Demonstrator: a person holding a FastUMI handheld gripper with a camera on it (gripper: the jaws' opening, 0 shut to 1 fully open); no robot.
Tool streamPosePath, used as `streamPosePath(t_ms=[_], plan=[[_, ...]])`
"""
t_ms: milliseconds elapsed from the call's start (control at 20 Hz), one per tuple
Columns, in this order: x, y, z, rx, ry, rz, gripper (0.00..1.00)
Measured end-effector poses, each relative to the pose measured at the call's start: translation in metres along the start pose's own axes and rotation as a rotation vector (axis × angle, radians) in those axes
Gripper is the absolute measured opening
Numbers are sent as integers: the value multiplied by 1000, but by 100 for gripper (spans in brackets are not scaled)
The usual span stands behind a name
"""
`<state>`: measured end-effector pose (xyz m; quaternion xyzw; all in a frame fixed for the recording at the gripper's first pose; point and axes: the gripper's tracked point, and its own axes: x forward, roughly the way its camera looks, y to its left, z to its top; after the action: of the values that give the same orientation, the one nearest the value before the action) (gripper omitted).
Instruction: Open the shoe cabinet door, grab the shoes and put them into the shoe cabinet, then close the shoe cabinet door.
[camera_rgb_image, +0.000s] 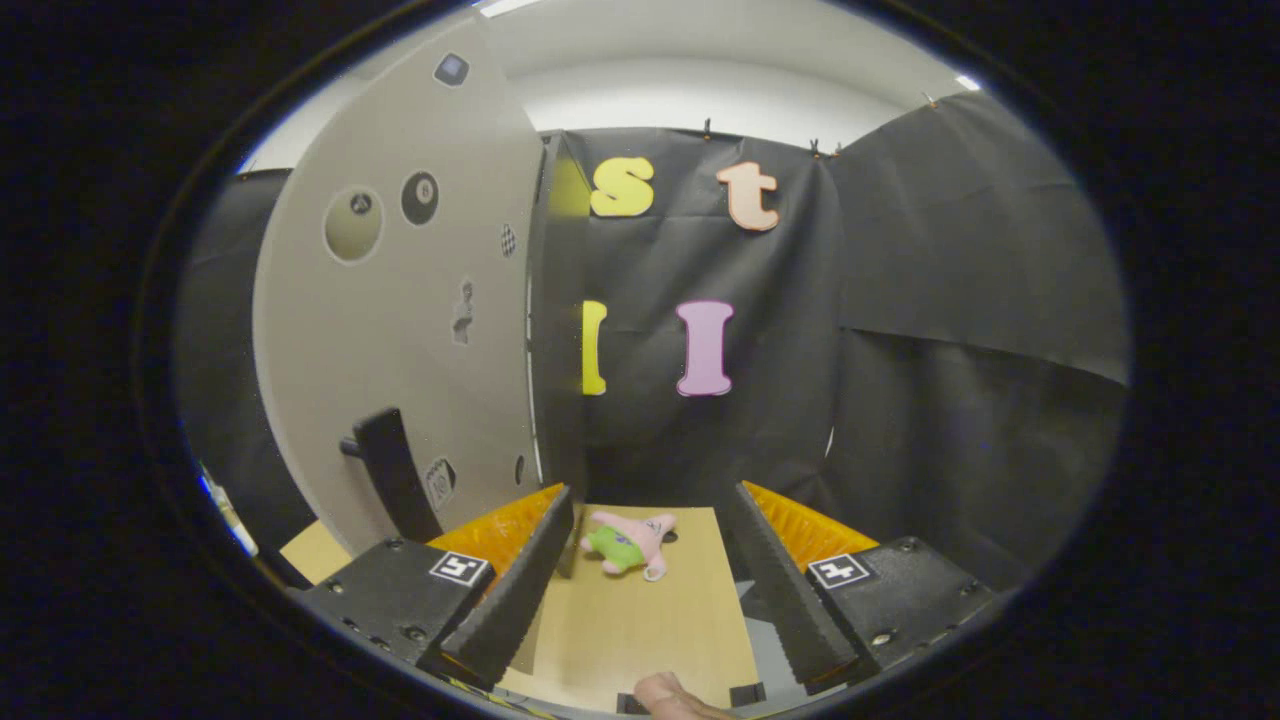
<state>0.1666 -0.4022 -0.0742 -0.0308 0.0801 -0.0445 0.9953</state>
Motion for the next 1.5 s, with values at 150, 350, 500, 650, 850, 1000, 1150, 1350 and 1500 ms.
streamPosePath(t_ms=[150, 350, 500, 650, 850, 1000, 1150, 1350, 1500], plan=[[15, 8, -19, -6, 29, 36, 100], [19, 39, -20, 31, 31, 134, 100], [10, 63, -14, 38, 28, 171, 100], [4, 70, -7, -6, 7, 131, 99], [0, 88, -10, -19, 13, 110, 96], [-2, 107, -11, -3, 23, 109, 96], [-3, 132, -12, 2, 40, 124, 96], [-3, 165, -9, -15, 43, 128, 96], [1, 192, -6, -15, 40, 126, 96]])
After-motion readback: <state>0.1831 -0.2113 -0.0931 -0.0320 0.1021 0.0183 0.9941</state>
